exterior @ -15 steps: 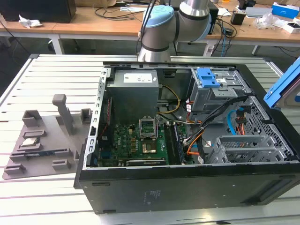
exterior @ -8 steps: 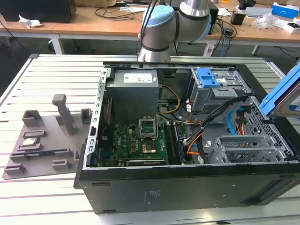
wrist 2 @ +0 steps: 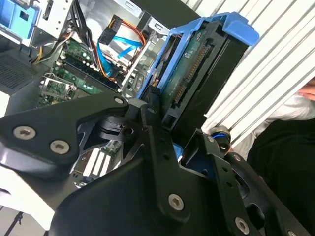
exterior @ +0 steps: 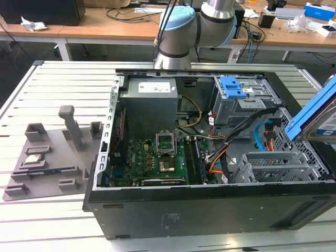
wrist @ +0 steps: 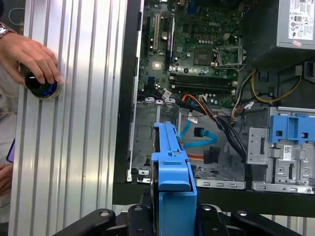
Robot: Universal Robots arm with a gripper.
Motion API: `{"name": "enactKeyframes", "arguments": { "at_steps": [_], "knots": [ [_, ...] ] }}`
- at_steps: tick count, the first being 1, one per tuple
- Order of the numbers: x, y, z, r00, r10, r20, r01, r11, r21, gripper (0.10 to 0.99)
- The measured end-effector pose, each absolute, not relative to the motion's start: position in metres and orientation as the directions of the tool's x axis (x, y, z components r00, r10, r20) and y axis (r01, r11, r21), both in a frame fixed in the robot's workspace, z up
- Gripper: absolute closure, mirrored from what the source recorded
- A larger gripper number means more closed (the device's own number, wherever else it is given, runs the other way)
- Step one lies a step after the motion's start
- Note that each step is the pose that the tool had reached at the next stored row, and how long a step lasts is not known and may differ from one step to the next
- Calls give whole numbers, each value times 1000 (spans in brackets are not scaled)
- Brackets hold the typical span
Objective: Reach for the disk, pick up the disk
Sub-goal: 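Pick up the disk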
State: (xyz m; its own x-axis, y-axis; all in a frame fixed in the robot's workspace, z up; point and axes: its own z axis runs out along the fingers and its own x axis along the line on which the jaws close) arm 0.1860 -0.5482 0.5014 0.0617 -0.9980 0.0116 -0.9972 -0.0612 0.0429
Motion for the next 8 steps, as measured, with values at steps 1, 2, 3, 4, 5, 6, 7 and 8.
{"name": "enactKeyframes", "arguments": {
  "at_steps": [1,2,3,4,5,6,7,8],
  "knots": [
    [186,-549,497,62,-998,12,-997,-61,43,722],
    [185,-549,495,61,-998,12,-997,-61,43,722],
    [184,-550,492,61,-998,11,-997,-61,43,722],
    [181,-550,490,61,-998,12,-997,-61,43,722],
    [177,-550,489,61,-998,12,-997,-61,43,722],
    [174,-550,488,61,-998,12,-997,-61,43,722],
    [171,-550,487,61,-998,11,-997,-61,43,722],
    [170,-550,487,61,-998,11,-997,-60,43,722]
  ]
}}
